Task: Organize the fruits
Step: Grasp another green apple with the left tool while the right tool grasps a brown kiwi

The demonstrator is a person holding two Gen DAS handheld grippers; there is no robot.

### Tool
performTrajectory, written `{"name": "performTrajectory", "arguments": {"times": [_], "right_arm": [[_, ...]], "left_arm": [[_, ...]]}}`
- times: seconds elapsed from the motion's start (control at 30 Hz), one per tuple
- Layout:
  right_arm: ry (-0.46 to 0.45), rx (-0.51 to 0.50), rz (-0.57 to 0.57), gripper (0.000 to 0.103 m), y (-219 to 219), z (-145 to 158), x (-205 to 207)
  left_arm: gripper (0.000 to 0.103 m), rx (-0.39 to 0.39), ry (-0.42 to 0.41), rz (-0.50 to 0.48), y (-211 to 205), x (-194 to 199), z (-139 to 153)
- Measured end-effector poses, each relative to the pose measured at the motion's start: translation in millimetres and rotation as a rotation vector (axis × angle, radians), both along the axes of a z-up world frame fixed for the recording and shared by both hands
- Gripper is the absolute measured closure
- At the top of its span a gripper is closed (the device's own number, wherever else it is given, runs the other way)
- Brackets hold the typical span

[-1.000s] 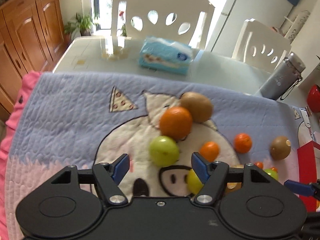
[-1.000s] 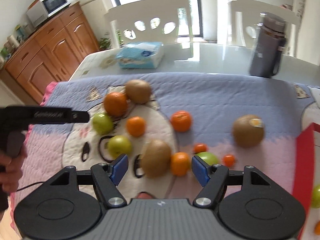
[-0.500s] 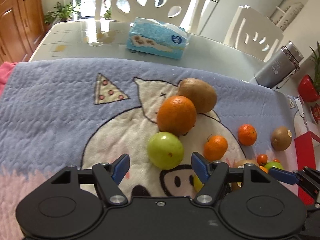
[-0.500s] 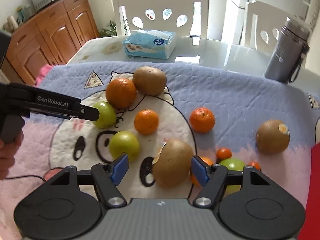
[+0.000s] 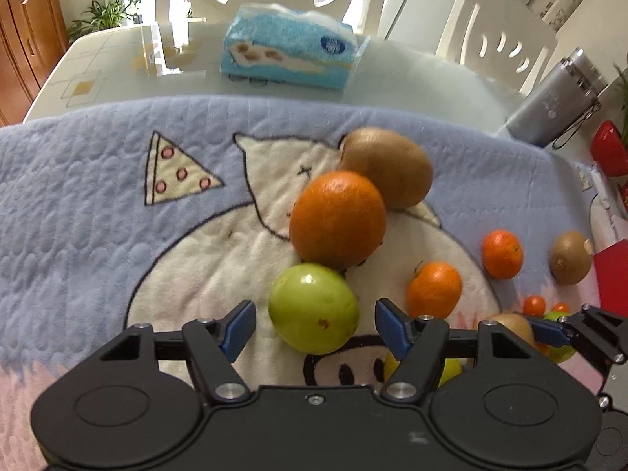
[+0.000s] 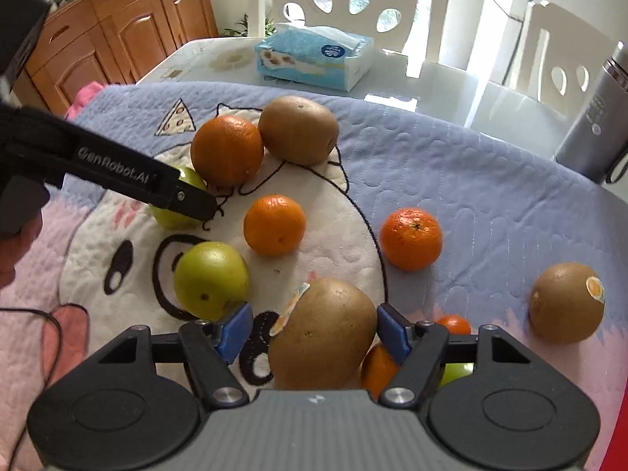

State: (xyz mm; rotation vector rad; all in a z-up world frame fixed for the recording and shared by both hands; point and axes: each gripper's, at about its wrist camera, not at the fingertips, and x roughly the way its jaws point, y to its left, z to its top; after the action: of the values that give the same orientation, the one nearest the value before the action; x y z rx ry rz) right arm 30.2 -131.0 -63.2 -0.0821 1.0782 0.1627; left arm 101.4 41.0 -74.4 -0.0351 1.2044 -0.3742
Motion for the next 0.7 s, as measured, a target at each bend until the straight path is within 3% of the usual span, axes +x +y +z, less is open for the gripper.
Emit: {"name": "performTrajectory", "arguments": {"times": [0.03, 0.2, 0.43, 0.6, 0.7], "right_arm": [[-0.004, -0.021, 0.002, 0.045, 2, -1, 0], [-0.04, -0.048, -0.009, 0.045, 4, -3, -6], [-0.064, -0.019, -0.067, 0.046, 0, 0, -9], [-0.074, 0.095, -0.121, 0.046, -11, 5, -18], [-0.081, 0.105, -0.117, 0.046, -11, 6, -24]], "left_arm": [[0.03, 0.008, -0.005, -0.003, 0, -1, -1], [0.044, 0.014, -0.031, -0.015, 1, -3, -2], [0.045, 0.053, -0.074, -0.016, -5, -12, 1], [0.045, 0.086, -0.085, -0.013, -7, -24, 6], [0.045, 0.097, -0.085, 0.005, -4, -31, 9]]}}
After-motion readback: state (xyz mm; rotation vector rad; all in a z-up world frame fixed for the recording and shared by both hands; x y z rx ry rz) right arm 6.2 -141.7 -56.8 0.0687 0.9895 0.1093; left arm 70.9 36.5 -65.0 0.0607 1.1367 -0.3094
